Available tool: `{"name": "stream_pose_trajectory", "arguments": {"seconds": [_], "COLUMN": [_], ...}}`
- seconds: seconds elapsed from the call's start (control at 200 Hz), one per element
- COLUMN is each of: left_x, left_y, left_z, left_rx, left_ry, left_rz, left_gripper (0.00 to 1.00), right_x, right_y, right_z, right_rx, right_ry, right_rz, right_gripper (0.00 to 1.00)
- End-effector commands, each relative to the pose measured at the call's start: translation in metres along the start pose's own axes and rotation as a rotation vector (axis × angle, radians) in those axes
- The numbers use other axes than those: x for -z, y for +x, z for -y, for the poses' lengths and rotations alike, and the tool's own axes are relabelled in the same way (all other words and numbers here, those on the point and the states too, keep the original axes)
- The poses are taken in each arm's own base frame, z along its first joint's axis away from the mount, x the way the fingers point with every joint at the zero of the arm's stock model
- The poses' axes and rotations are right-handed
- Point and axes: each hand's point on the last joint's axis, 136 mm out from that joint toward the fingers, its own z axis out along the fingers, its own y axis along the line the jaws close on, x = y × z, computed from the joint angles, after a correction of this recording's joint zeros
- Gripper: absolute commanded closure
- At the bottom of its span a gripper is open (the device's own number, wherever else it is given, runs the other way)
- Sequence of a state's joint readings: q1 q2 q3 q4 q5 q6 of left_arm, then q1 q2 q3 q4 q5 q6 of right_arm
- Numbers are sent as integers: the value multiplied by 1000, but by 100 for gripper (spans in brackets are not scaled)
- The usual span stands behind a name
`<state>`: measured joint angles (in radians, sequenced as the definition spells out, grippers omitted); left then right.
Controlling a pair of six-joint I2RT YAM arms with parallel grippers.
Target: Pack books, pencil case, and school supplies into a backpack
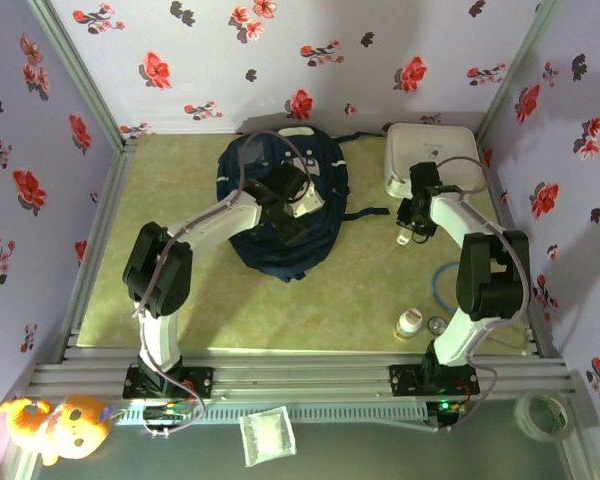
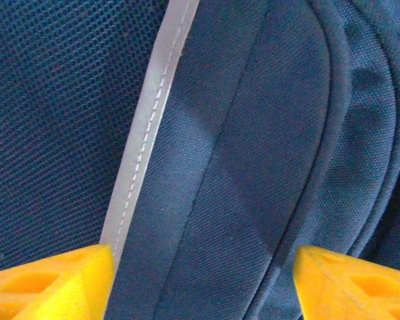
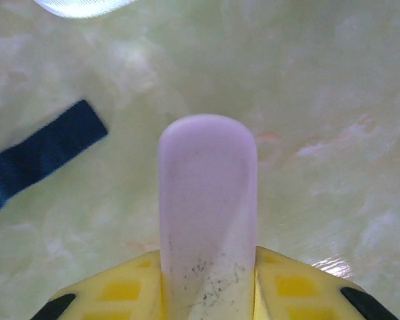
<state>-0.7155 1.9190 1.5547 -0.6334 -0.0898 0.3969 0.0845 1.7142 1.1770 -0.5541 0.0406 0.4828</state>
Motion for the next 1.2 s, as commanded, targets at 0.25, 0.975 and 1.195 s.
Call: {"name": "stream_pose_trajectory", "arguments": {"seconds": [0.25,0.975,1.195], "left_x": [-1,96,137], "left_y": [4,-89,-138], "left_z": [4,-31,-46], "left_rx": [-88,223,410], "left_ry": [5,119,172], "left_rz": [1,300,474], "left_gripper": [32,100,100], "right_x": [17,123,168], "right_y": [-4,4,17], "right_z": [-13,-112,-182], "right_rx": [-57,-125,-137], "right_ry": [-102,-721,-982], "right_rz": [27,75,65], "right_gripper": [78,75,73]}}
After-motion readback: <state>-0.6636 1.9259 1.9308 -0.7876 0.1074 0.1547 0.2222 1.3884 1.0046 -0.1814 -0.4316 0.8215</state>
